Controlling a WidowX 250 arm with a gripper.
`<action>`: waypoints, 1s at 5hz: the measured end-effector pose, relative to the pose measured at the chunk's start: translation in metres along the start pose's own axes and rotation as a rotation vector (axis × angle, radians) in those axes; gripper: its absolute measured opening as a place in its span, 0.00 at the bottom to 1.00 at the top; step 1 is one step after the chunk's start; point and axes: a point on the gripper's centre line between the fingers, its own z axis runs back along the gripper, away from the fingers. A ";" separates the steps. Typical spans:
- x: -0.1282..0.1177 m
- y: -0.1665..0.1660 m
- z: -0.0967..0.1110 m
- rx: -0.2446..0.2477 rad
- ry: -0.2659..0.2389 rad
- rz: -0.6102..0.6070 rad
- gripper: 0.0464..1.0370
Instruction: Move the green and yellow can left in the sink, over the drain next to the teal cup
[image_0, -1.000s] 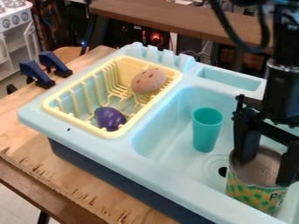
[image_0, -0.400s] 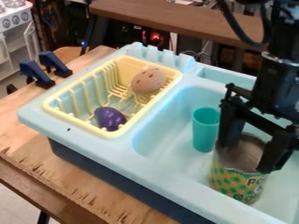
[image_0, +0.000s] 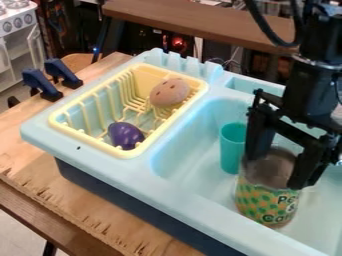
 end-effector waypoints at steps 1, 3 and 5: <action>0.002 0.000 0.000 0.000 -0.011 -0.011 0.96; -0.007 -0.012 0.036 -0.037 -0.189 -0.103 0.96; -0.044 -0.026 0.080 0.015 -0.213 -0.116 0.96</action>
